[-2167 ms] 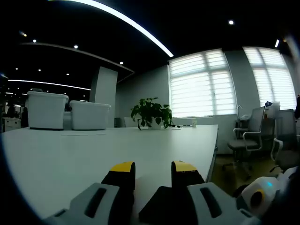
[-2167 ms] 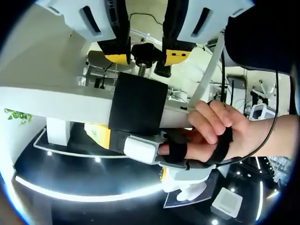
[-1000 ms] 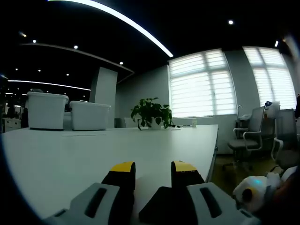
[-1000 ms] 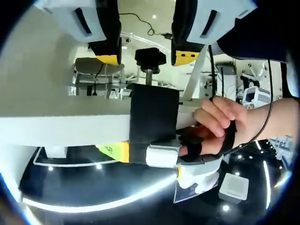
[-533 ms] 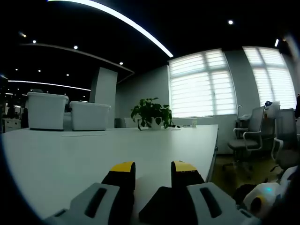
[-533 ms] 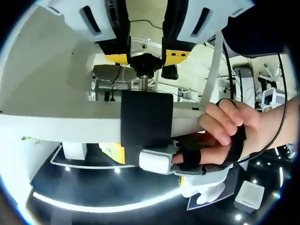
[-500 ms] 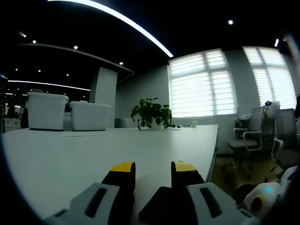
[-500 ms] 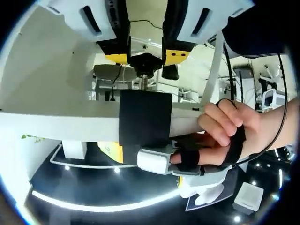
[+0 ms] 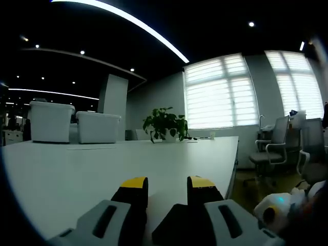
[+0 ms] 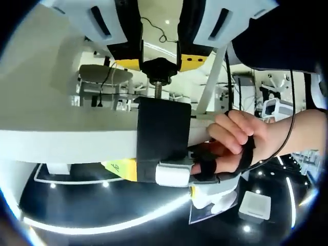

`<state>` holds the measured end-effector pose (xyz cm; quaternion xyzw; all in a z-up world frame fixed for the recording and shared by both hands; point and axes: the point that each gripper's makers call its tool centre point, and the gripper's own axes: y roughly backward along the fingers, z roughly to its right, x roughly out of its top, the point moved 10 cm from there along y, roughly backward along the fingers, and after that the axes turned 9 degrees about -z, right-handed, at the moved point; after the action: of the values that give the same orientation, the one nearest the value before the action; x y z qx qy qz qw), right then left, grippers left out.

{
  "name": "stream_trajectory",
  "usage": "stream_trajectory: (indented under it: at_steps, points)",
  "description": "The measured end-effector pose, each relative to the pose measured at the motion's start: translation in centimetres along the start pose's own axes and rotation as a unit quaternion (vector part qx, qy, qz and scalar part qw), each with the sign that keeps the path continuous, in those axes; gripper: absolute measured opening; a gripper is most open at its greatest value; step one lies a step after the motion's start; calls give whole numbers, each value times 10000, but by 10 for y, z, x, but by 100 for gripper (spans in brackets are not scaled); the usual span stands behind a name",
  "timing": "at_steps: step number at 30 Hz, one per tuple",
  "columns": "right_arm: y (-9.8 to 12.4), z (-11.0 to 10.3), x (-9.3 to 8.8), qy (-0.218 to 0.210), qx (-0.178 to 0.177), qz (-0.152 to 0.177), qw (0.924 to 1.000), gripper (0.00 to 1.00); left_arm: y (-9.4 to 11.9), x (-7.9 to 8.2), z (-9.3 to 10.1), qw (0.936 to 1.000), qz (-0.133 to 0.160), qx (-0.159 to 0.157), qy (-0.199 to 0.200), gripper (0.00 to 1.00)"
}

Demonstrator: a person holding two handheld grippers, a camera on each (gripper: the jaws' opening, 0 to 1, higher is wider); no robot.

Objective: Clamp the fixed fixture on the desktop, loosen the retaining clip, secure it to the edge of the desk, and tighten the retaining clip.

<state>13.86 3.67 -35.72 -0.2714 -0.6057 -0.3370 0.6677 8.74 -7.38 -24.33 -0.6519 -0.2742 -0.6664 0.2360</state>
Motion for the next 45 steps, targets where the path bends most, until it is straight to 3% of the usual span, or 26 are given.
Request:
stream_trajectory:
  at_steps: [5,8,10,12,15,19,26,31,37,45]
  points:
    - [1,-2,1,108,70,52,9999,23,0,0,0,10000,-3,-3,6,31]
    - [3,-4,1,408,-413,41,9983,29,0,0,0,10000,-3,-9,5,31]
    - [5,-5,-1,179,-605,-64,9980,38,0,0,0,10000,-28,-10,31,31]
    - [12,-6,-3,-56,-894,7,9960,42,0,0,0,10000,-27,-12,26,31]
    - [16,-13,-5,-574,-971,129,9935,41,0,0,0,10000,-20,-9,18,31]
    - [10,-21,1,-359,-968,115,9946,38,0,0,0,10000,-10,-6,6,31]
    - [3,-16,2,-414,-1075,184,9932,24,0,0,0,10000,-31,-10,32,31]
    - [3,-10,2,-416,-935,218,9945,23,0,0,0,10000,13,-23,-33,30]
    - [-2,-2,1,-221,-308,303,9988,23,0,0,0,10000,2,-31,-8,30]
    - [-7,4,0,-78,93,335,9994,23,0,0,0,10000,4,-35,-17,30]
